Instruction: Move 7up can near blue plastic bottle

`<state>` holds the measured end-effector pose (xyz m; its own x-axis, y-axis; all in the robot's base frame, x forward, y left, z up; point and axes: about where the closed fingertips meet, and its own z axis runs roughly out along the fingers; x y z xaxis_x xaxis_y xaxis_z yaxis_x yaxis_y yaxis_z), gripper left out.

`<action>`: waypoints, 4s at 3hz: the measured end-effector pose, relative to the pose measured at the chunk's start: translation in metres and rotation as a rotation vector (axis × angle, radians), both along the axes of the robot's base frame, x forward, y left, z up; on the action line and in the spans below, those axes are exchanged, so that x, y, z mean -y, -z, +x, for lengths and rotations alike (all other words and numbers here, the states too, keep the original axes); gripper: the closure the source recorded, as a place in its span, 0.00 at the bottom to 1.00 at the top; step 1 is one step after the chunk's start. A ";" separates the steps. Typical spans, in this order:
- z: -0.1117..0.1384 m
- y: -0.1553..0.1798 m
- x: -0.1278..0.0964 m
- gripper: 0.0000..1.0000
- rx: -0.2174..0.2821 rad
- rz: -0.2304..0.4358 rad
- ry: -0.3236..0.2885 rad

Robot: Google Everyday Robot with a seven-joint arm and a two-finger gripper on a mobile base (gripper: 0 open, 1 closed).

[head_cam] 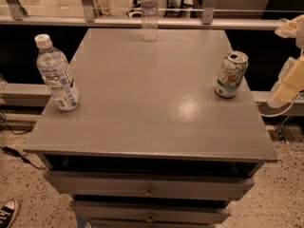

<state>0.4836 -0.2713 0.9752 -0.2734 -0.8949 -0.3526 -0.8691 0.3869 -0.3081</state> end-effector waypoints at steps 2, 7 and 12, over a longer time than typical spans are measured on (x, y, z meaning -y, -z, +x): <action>0.074 0.036 0.012 0.00 0.067 0.376 0.041; 0.123 0.033 -0.067 0.80 0.160 0.794 -0.005; 0.146 0.018 -0.309 1.00 0.058 1.060 -0.317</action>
Offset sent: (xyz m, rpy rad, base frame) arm 0.1069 -0.0146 -0.0447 0.5639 -0.0969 -0.0460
